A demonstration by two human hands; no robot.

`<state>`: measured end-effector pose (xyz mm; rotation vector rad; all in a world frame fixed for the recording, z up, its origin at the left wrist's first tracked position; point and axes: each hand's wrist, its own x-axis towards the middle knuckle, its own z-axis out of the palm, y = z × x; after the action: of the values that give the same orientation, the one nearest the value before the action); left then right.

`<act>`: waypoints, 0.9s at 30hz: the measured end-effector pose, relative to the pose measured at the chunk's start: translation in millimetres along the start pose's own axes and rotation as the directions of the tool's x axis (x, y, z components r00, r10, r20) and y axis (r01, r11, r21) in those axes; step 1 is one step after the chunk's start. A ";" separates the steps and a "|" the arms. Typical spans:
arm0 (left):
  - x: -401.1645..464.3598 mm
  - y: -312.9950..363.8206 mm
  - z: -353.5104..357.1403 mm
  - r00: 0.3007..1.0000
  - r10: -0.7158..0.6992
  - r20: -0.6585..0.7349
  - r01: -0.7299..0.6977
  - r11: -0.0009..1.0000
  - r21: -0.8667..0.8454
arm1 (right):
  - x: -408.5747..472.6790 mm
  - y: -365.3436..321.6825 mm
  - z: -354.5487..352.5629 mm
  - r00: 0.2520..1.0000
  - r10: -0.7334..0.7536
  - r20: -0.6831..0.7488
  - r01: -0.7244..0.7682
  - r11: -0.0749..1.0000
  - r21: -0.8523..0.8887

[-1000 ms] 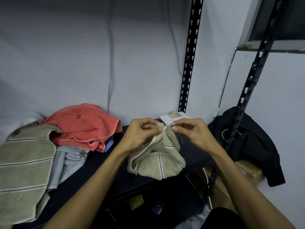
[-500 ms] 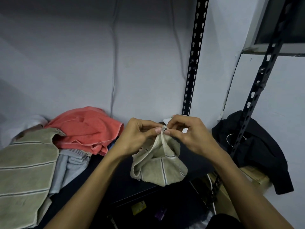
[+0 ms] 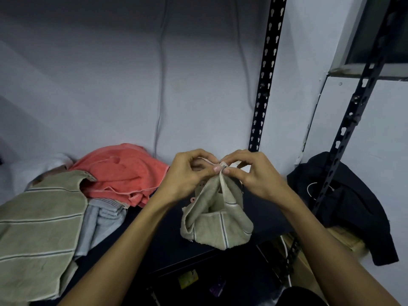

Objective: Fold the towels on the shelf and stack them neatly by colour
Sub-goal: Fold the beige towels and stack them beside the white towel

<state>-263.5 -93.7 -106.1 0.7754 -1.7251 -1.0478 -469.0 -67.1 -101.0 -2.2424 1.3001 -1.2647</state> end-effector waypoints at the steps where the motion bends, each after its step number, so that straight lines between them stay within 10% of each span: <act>1: 0.9 -0.9 -1.4 0.999 -0.032 -0.014 0.032 0.999 0.032 | 5.4 0.9 -0.6 0.999 0.034 -0.034 -0.032 0.999 0.036; 8: -4.7 -14.6 -18.5 0.994 -0.072 -0.086 0.110 0.765 0.635 | 48.1 10.0 -27.2 0.961 0.103 -0.256 -0.078 0.991 0.105; 15: -4.5 -1.6 -79.8 0.927 -0.334 -0.169 0.369 0.893 0.258 | 61.5 28.0 -73.3 0.873 0.101 -0.477 -0.126 0.992 -0.021; 27: -3.6 32.9 -124.4 0.934 -0.352 -0.057 0.349 0.935 -0.061 | 45.9 39.3 -65.2 0.900 0.170 -0.401 -0.167 0.985 0.042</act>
<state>-147.6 -114.2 -54.1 1.1019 -1.5291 -1.2829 -532.7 -113.8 -60.2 -1.8702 1.5837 -1.7218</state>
